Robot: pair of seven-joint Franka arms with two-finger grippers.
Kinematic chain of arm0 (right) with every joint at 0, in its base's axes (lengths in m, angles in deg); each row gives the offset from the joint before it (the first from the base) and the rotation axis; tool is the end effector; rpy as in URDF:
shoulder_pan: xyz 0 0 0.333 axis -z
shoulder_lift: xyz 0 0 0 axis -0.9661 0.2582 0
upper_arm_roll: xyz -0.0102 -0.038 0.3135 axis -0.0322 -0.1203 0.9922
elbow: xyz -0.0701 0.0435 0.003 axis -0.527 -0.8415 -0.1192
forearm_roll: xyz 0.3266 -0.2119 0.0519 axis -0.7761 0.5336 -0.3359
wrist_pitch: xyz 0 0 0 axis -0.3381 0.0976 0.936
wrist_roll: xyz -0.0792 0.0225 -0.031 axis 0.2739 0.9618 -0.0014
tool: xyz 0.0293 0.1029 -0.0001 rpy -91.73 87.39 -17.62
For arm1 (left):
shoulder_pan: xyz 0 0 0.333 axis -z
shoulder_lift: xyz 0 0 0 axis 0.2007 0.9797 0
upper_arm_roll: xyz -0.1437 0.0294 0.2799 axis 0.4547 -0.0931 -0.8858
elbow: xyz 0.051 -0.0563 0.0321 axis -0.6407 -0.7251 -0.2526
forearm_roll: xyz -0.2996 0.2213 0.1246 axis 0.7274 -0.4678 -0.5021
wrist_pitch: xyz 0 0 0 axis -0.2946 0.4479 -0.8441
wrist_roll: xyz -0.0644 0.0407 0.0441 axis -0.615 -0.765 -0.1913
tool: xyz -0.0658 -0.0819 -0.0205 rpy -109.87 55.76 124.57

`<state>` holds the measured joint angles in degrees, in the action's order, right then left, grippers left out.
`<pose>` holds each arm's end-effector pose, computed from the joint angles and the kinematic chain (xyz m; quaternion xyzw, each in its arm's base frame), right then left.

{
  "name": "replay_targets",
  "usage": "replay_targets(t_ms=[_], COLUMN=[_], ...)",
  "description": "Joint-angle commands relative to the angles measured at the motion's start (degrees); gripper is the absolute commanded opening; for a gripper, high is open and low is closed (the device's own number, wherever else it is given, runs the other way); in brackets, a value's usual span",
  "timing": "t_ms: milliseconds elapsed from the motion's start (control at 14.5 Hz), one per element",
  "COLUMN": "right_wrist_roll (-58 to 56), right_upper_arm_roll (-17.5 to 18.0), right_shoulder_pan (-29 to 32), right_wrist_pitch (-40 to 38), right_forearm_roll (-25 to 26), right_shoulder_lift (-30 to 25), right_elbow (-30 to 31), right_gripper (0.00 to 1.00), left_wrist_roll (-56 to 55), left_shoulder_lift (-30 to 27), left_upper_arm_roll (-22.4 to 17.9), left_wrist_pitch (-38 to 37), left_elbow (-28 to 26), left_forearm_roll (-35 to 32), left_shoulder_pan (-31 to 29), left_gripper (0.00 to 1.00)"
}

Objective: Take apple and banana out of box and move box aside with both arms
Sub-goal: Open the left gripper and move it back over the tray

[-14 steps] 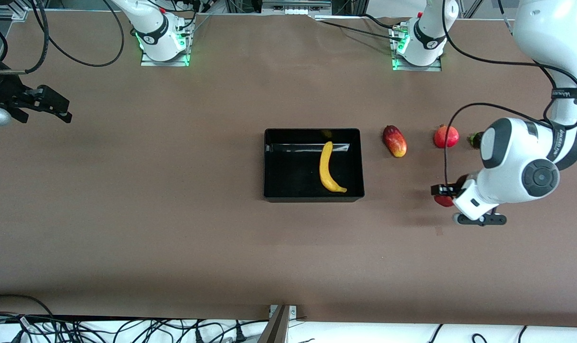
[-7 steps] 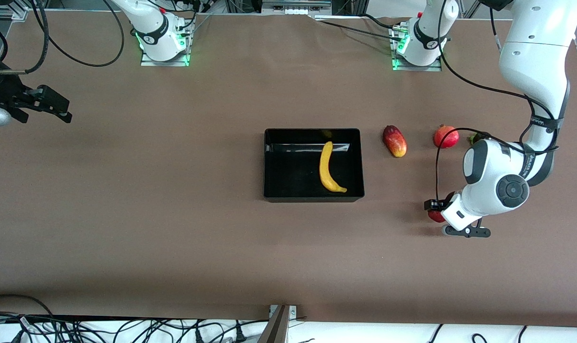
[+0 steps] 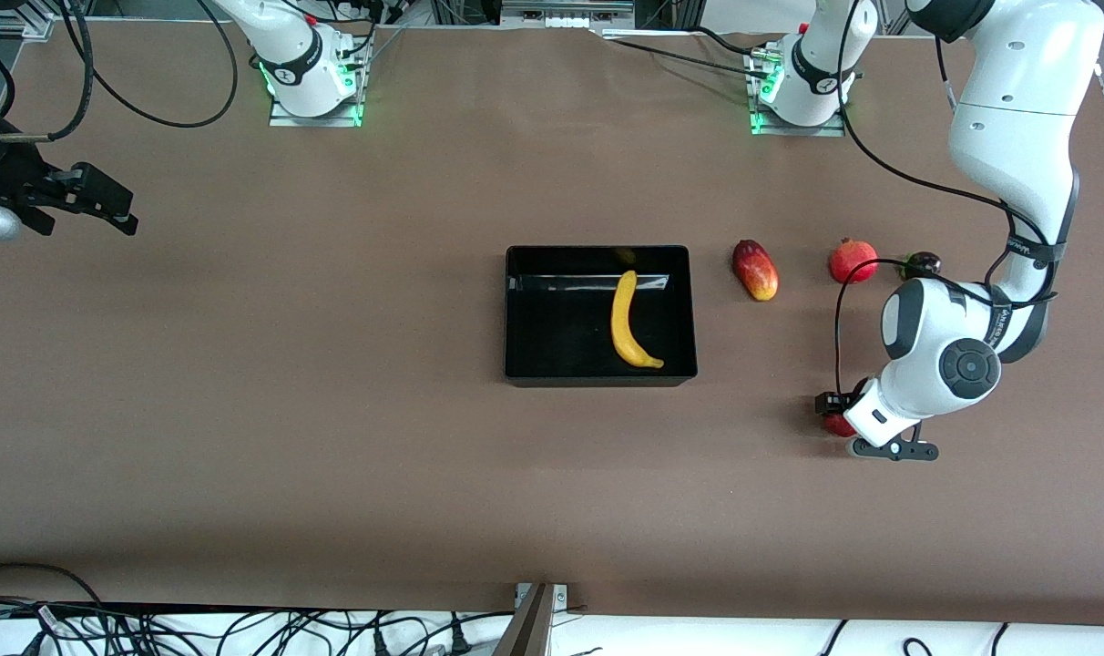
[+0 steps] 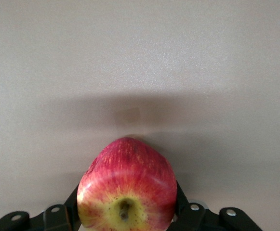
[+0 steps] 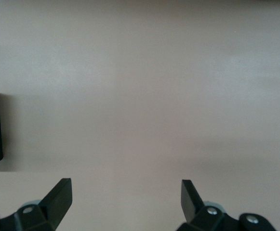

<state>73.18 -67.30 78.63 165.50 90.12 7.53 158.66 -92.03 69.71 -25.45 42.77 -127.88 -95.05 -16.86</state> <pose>0.5614 0.0190 0.6212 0.9998 0.0086 0.0187 0.0080 0.6870 -0.0131 0.1922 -0.9994 0.0259 0.0168 0.0167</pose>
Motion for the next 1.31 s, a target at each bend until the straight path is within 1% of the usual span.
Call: replay_targets(t_ms=[0, 69, 138, 207, 276, 345, 484, 553, 691, 829, 967, 1174, 1243], right_wrist_roll=[-0.82, -0.82, -0.82, -0.82, -0.82, -0.82, -0.82, -0.82, -0.82, -0.82, -0.82, -0.82, -0.82], right_upper_arm_roll=[0.15, 0.15, 0.15, 0.15, 0.15, 0.15, 0.15, 0.15, 0.15, 0.15, 0.15, 0.15, 0.15], right_shoulder_pan=[0.27, 0.27, 0.27, 0.27, 0.27, 0.27, 0.27, 0.27, 0.27, 0.27, 0.44, 0.53, 0.53], right_wrist_pitch=[-0.91, -0.91, -0.91, -0.91, -0.91, -0.91, -0.91, -0.91, -0.91, -0.83, -0.83, -0.91, -1.00], right_forearm_roll=[0.05, 0.05, 0.05, 0.05, 0.05, 0.05, 0.05, 0.05, 0.05, 0.05, 0.05, 0.05, 0.05], right_shoulder_lift=[0.42, 0.42, 0.33, 0.42, 0.42, 0.42, 0.42, 0.42, 0.42, 0.33, 0.42, 0.42, 0.33], right_elbow=[-1.15, -1.15, -1.15, -1.15, -1.15, -1.15, -1.15, -1.15, -1.15, -1.15, -1.15, -1.15, -1.06], right_gripper=[1.00, 1.00, 1.00, 1.00, 1.00, 1.00, 1.00, 1.00, 1.00, 1.00, 1.00, 1.00, 1.00], left_wrist_roll=[-0.06, -0.15, -0.24, -0.33, -0.93, -2.51, -7.50, -12.06, -18.58, -23.33, -25.80, -33.96, -35.21], left_shoulder_lift=[0.23, -1.00, -3.18, -5.73, -8.71, -11.27, -14.79, -15.33, -15.07, -14.28, -12.79, -9.11, -8.05], left_upper_arm_roll=[-0.76, -0.76, -0.76, -0.67, -0.67, -0.76, -0.76, -0.85, -0.33, -0.15, -0.06, 0.64, 0.64], left_wrist_pitch=[0.41, -0.29, -3.78, -9.12, -13.35, -16.70, -21.02, -21.56, -21.48, -20.95, -20.08, -13.15, -11.56], left_elbow=[0.14, 0.14, 0.40, 1.01, 1.63, 1.72, 1.81, 1.81, 1.98, 1.90, 1.90, 1.72, 1.63], left_forearm_roll=[-2.12, -2.12, -1.51, -1.07, 0.93, 5.04, 9.03, 10.17, 10.45, 10.45, 10.45, 9.75, 9.40], left_shoulder_pan=[0.45, 0.62, 0.97, 1.84, 3.25, 5.44, 11.05, 14.74, 20.11, 24.07, 27.41, 30.76, 31.47], left_gripper=[1.00, 1.00, 1.00, 1.00, 1.00, 1.00, 1.00, 1.00, 1.00, 1.00, 1.00, 1.00, 1.00])
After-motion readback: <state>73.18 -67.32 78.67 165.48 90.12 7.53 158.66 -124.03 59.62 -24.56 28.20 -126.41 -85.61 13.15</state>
